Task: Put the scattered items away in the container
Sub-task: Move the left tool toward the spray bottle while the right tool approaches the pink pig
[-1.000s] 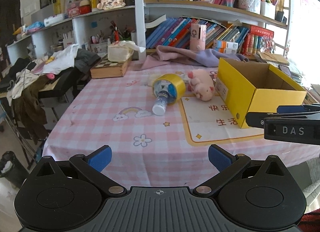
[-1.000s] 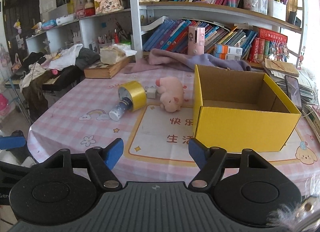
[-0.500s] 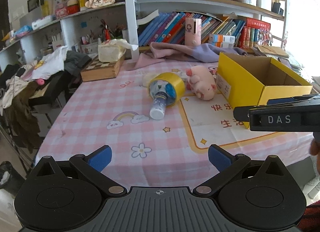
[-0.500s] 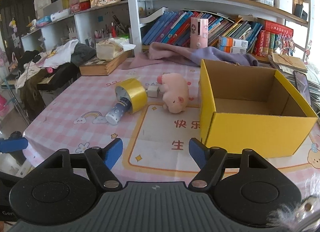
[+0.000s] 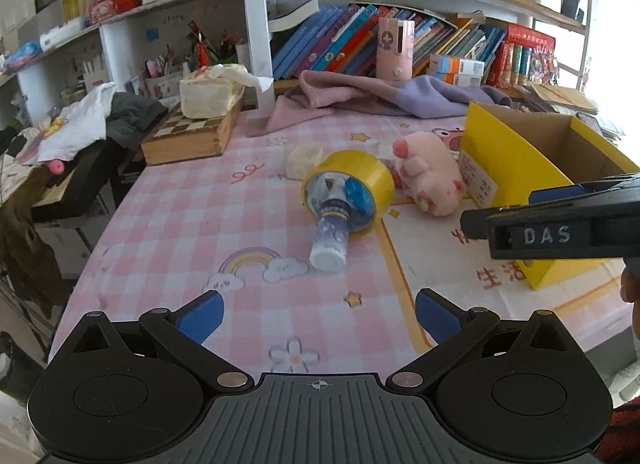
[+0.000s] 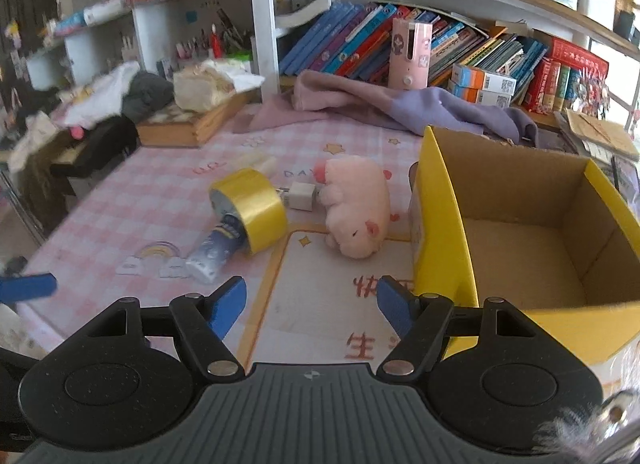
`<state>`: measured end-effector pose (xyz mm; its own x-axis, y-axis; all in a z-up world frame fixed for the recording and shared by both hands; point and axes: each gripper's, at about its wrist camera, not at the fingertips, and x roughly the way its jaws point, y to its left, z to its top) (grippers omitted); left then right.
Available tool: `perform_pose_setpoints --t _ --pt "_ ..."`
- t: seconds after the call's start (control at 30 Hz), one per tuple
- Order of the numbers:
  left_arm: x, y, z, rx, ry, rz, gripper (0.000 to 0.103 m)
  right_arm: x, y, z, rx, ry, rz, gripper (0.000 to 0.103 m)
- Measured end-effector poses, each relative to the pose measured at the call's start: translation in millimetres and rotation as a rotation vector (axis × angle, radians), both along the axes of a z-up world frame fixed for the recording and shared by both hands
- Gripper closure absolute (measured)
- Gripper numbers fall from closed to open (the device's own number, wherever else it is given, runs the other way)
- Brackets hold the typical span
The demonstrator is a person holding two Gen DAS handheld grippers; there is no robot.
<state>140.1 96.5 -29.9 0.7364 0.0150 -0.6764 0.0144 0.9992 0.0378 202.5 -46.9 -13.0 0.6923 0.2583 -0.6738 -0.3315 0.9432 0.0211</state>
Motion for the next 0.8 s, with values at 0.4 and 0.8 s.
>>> perform_pose_setpoints --t 0.4,0.8 --pt "68 -6 -10 0.022 0.041 -0.088 0.001 62 4 -8 -0.014 0.02 -0.032 0.034" --pt "108 -2 -28 0.026 0.12 -0.069 0.005 99 22 -19 -0.055 0.018 0.005 0.033"
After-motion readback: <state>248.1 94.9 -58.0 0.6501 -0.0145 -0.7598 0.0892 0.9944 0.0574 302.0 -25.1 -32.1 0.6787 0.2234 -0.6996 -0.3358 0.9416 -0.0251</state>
